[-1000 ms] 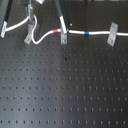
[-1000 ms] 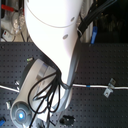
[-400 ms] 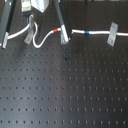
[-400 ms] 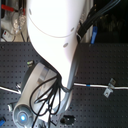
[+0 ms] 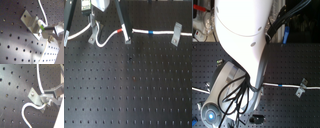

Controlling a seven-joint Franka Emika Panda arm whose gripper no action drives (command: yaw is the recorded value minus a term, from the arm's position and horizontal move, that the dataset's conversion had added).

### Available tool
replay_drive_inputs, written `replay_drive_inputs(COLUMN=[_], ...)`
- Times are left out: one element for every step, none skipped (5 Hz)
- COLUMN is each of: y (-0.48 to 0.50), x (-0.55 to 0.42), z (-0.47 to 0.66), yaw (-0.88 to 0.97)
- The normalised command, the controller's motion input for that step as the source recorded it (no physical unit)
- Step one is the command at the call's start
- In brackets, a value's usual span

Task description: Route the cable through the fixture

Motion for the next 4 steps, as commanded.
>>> replay_drive_inputs(y=[-0.174,-0.171,-0.243,-0.379], x=[-0.102,-0.093,-0.113,-0.091], z=[0.18,0.22,0.22,0.25], yaw=[0.00,-0.05,0.00,0.00])
